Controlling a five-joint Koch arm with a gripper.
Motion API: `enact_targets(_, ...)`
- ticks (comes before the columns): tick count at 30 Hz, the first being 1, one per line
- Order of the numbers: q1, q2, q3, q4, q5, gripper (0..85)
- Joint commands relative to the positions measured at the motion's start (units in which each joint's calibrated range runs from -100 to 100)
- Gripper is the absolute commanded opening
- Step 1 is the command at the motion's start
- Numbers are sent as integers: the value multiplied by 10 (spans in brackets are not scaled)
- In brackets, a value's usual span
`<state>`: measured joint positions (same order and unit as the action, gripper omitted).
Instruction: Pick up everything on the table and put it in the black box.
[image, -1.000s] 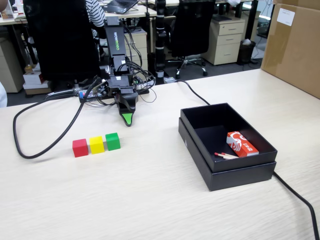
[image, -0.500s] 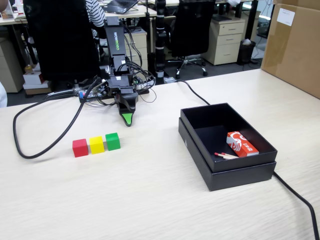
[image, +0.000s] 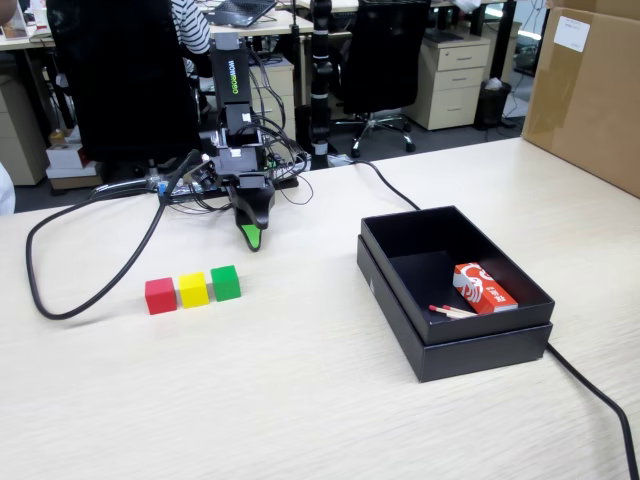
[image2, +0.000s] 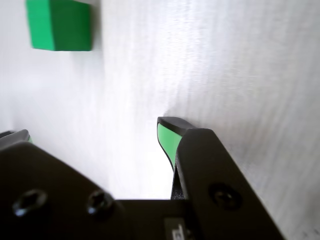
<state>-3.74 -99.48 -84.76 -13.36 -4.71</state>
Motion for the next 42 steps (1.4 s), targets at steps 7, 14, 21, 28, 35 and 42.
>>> enact_targets(7,-14,73,368,-411,16,483)
enact_targets(14,-28,167,570,-549,15,477)
enact_targets(21,-94,369,735,-570,-40,472)
enact_targets(28,-141,509,800,-570,-84,472)
enact_targets(35,-168,625,861,-570,-126,475)
enact_targets(42,-183,768,946,-570,-154,475)
